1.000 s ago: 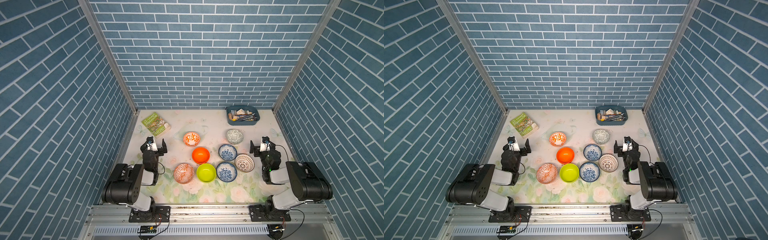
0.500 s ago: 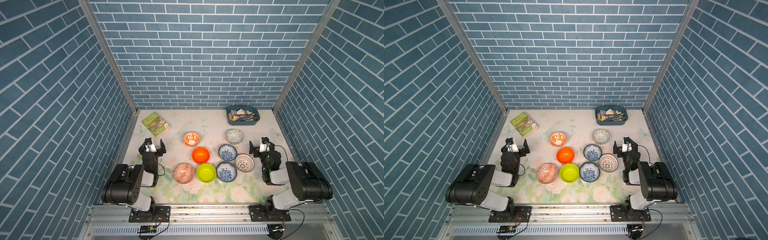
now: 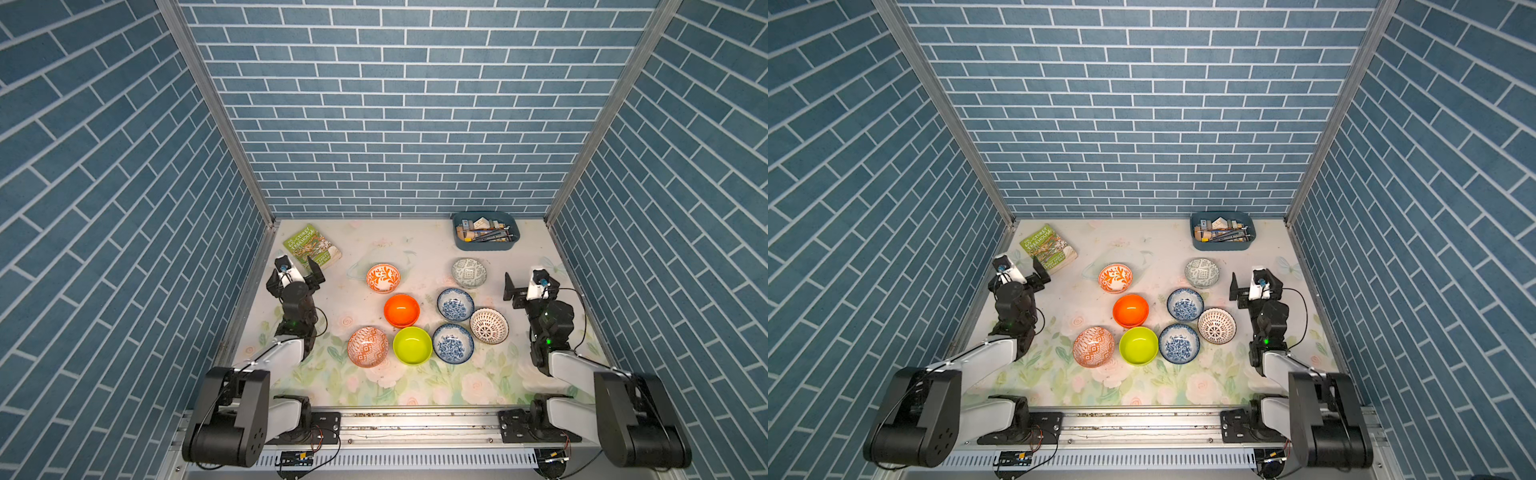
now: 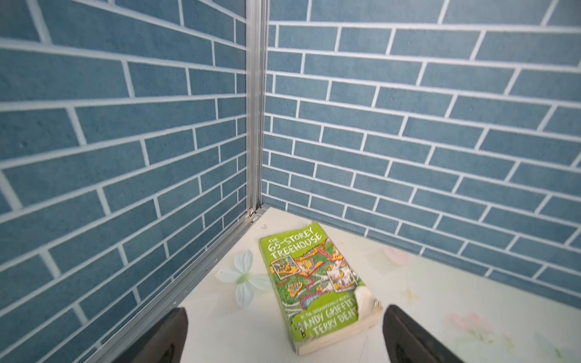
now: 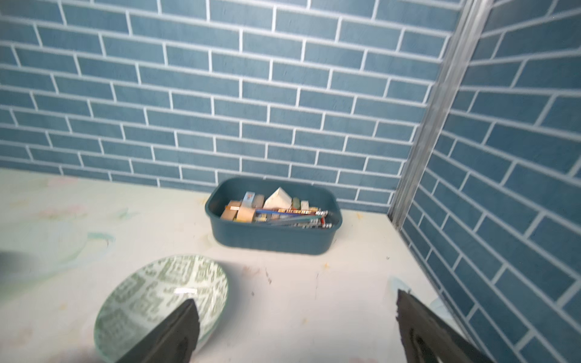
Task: Stack the bowls
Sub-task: Adjust the bowl at the center of the board.
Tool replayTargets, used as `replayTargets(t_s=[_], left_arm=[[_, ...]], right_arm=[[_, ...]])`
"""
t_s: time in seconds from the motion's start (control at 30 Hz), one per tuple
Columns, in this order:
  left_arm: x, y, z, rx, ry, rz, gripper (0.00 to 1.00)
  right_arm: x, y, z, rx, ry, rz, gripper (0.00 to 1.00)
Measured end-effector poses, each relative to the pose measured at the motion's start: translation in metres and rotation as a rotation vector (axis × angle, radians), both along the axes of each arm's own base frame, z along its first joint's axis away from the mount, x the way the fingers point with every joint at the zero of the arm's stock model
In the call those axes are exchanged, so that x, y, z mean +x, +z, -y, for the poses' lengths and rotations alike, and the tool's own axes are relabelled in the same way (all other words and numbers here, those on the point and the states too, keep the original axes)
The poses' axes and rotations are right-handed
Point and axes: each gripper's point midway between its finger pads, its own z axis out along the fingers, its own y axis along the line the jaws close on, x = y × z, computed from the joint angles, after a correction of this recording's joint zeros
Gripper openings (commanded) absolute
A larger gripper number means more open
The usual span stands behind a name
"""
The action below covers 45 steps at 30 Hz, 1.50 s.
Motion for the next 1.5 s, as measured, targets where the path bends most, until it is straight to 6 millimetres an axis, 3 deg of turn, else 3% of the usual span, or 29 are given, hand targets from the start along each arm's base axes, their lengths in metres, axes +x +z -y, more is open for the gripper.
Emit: replayTargets(t_s=[0.13, 0.23, 0.3, 0.37, 0.47, 0.57, 0.63, 0.8, 0.9, 1.07, 1.13, 1.27, 1.4, 1.5], left_arm=[[0.004, 0.03, -0.009, -0.1, 0.08, -0.067, 1.0], [-0.007, 0.044, -0.014, -0.148, 0.12, -0.135, 1.0], [-0.026, 0.039, -0.015, -0.182, 0.133, -0.195, 1.0], [-0.039, 0.029, -0.012, -0.204, 0.11, -0.26, 1.0], [-0.052, 0.008, -0.003, -0.237, 0.067, -0.377, 1.0], [-0.064, -0.011, 0.005, -0.271, 0.039, -0.489, 1.0], [-0.07, -0.016, 0.011, -0.303, 0.016, -0.529, 1.0], [-0.074, -0.021, 0.035, -0.425, -0.083, -0.547, 1.0], [-0.076, -0.032, 0.066, -0.473, -0.169, -0.573, 1.0], [-0.083, -0.048, 0.15, -0.444, -0.368, -0.653, 1.0], [-0.081, -0.059, 0.163, -0.443, -0.378, -0.681, 1.0], [-0.069, -0.076, 0.168, -0.441, -0.349, -0.705, 1.0], [-0.051, -0.085, 0.174, -0.422, -0.335, -0.71, 1.0], [-0.026, -0.084, 0.18, -0.396, -0.321, -0.692, 1.0]], right_arm=[[-0.001, 0.071, 0.015, 0.159, -0.086, 0.06, 1.0], [-0.003, 0.096, 0.035, 0.31, -0.186, 0.022, 1.0], [-0.003, 0.086, 0.041, 0.374, -0.219, -0.072, 1.0], [-0.001, 0.065, 0.038, 0.401, -0.223, -0.202, 0.96], [-0.005, 0.036, 0.024, 0.431, -0.183, -0.389, 0.94], [-0.017, 0.023, 0.002, 0.481, -0.113, -0.512, 0.9], [-0.026, 0.017, -0.022, 0.51, -0.048, -0.572, 0.9], [-0.063, 0.01, -0.114, 0.499, 0.185, -0.696, 0.9], [-0.074, 0.007, -0.133, 0.497, 0.208, -0.717, 0.9], [-0.076, -0.01, -0.157, 0.486, 0.211, -0.727, 0.89], [-0.078, -0.026, -0.169, 0.463, 0.22, -0.733, 0.89], [-0.092, -0.063, -0.181, 0.402, 0.234, -0.751, 0.91], [-0.09, -0.062, -0.177, 0.409, 0.229, -0.687, 0.94], [-0.084, -0.053, -0.178, 0.431, 0.23, -0.636, 0.94]])
